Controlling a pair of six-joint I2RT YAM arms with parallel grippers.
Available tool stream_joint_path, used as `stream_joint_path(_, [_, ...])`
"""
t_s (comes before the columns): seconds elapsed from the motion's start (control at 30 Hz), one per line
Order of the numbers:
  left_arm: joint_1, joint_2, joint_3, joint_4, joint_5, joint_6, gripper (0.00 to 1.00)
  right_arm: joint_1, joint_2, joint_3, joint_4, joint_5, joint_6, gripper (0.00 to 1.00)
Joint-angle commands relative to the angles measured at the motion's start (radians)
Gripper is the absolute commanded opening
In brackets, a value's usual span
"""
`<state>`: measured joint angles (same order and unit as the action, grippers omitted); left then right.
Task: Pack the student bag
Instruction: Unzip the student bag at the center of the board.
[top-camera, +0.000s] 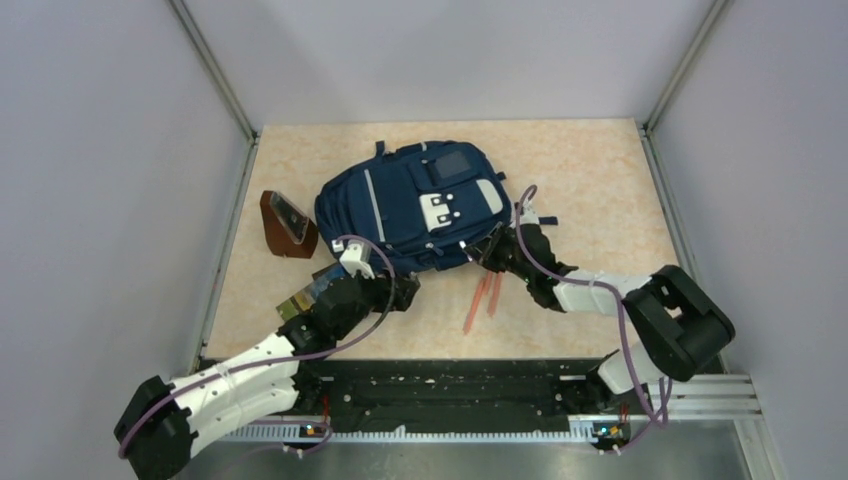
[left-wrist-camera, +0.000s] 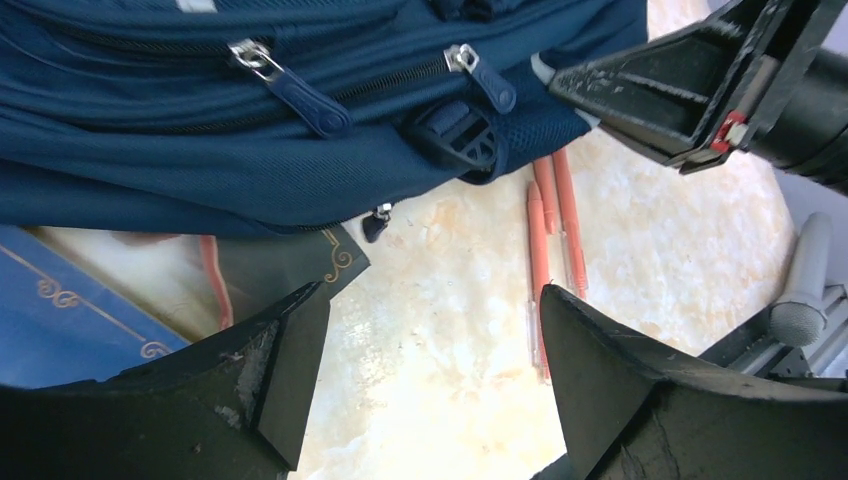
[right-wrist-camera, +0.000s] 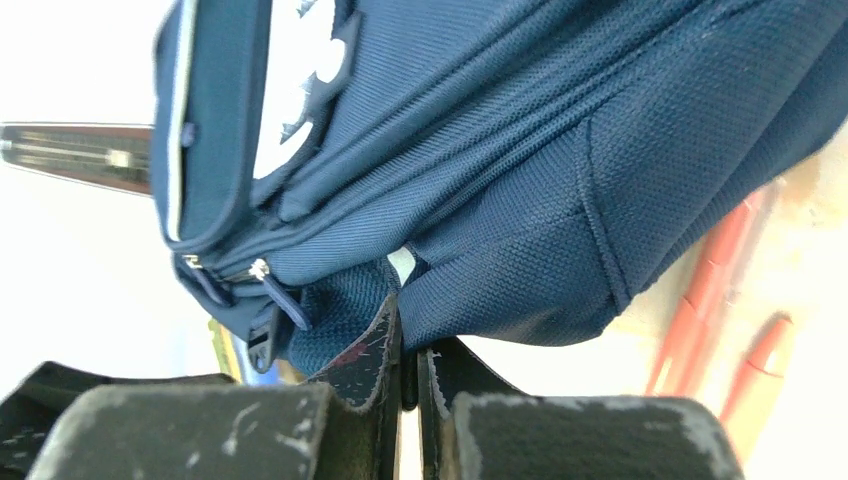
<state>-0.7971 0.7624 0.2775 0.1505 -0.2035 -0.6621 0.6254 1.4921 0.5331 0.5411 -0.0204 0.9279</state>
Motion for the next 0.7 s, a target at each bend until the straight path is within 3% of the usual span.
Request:
stream_joint_path(0.0, [-0.030, 0.024, -0.029, 0.180, -0.029, -0.039, 0.81, 0.020, -0.118, 0.093, 0.055, 0.016, -0.017, 0.00])
stream_joint_path(0.67, [-0.070, 0.113, -0.144, 0.405, -0.228, -0.156, 0.74, 0.107, -0.195, 0.170, 0.018, 0.065, -0.044, 0.00])
